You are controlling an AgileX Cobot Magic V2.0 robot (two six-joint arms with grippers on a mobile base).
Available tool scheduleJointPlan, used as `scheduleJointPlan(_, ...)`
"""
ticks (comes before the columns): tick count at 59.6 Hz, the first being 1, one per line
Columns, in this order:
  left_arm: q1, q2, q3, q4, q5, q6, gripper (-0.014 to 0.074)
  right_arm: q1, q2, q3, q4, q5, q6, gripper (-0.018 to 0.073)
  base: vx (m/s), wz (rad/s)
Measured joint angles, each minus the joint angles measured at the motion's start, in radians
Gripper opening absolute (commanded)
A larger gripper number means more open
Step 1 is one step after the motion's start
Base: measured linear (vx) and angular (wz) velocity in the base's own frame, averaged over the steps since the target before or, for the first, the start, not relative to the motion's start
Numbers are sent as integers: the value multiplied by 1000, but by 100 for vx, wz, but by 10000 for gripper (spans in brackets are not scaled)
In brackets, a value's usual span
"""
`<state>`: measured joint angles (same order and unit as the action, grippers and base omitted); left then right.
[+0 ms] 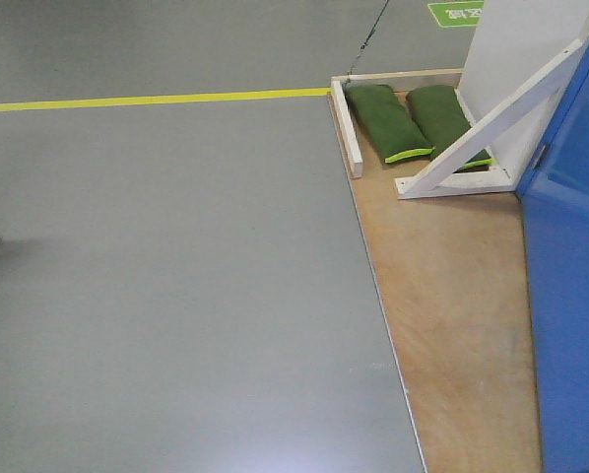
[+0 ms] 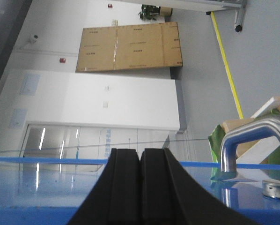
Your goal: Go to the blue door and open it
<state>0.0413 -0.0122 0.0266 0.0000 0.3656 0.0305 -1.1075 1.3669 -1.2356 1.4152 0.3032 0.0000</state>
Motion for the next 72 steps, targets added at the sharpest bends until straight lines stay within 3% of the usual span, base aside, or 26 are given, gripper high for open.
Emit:
scheduleJointPlan(12, 0, 0, 0, 0, 0, 0, 70, -11, -23, 0, -28, 127, 0, 6, 0, 0)
scheduleJointPlan(29, 0, 0, 0, 0, 0, 0, 70, -20, -52, -1, -49, 442, 0, 6, 0, 0)
scheduleJointPlan(44, 0, 0, 0, 0, 0, 0, 70, 27, -84, -2, 62, 649, 7, 6, 0, 0)
scheduleJointPlan(52, 0, 0, 0, 0, 0, 0, 70, 116, -101, -6, 104, 614, 7, 6, 0, 0)
scheduleJointPlan(72, 0, 0, 0, 0, 0, 0, 70, 423, -99, -6, 118, 280, 0, 6, 0, 0)
